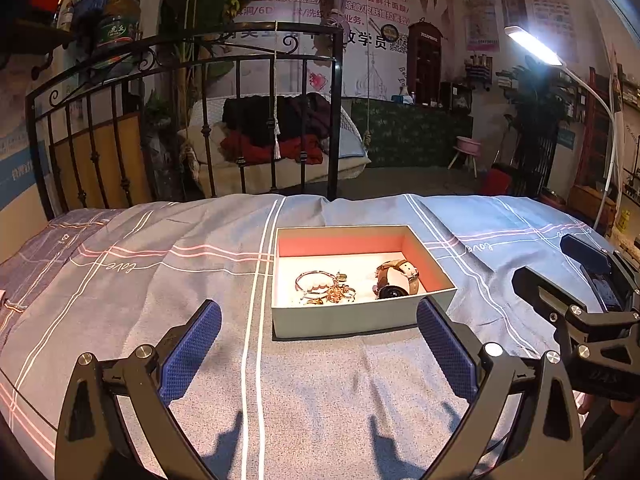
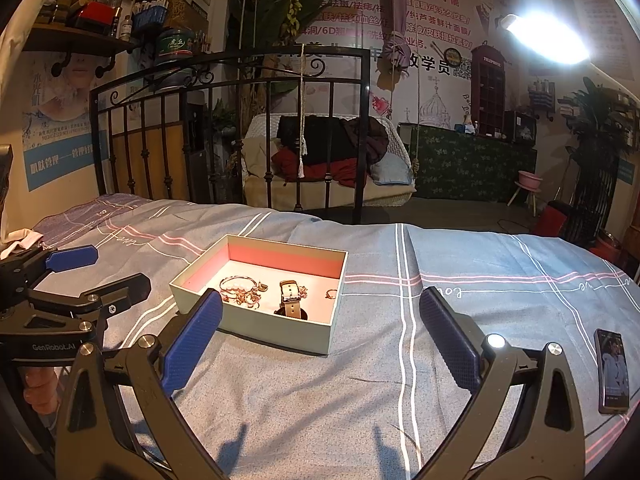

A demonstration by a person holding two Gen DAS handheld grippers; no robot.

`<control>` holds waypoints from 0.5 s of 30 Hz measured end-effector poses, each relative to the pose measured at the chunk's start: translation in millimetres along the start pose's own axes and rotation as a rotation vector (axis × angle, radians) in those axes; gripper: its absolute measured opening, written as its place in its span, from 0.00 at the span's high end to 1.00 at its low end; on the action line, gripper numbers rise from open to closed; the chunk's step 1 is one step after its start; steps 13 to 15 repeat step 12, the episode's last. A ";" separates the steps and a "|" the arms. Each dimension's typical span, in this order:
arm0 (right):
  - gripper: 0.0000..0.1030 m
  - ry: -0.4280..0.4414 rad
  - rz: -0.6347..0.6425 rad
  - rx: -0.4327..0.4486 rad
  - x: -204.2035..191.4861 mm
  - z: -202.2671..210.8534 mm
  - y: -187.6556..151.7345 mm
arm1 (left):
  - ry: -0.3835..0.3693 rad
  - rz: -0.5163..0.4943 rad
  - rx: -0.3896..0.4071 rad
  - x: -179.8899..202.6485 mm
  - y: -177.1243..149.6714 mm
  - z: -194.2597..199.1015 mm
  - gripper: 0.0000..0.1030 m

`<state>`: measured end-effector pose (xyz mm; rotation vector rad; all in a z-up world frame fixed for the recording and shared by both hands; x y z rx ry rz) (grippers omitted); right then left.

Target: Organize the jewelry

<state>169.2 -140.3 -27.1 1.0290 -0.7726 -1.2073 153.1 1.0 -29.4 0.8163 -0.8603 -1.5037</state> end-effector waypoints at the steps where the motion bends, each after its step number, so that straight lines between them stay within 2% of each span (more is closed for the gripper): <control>1: 0.06 0.002 -0.001 -0.001 -0.1 -0.1 -0.3 | 0.002 0.003 0.003 -0.6 0.2 0.5 0.06; 5: 0.06 0.006 0.001 -0.004 -0.7 -0.9 -1.3 | 0.002 0.010 0.020 -1.9 1.5 1.9 0.06; 15: 0.06 0.006 0.004 -0.006 -0.8 -1.4 -1.2 | 0.012 0.010 0.003 -4.1 0.2 -1.0 0.06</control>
Point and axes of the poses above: each gripper's, at about its wrist camera, not at the fingertips, and z roughly against the way its jaws point, x to its right, y to its top, the point moved 8 cm from there along -z, roughly the way its jaws point, and after that the axes turned 3 degrees about -z, right-handed, at the moved point
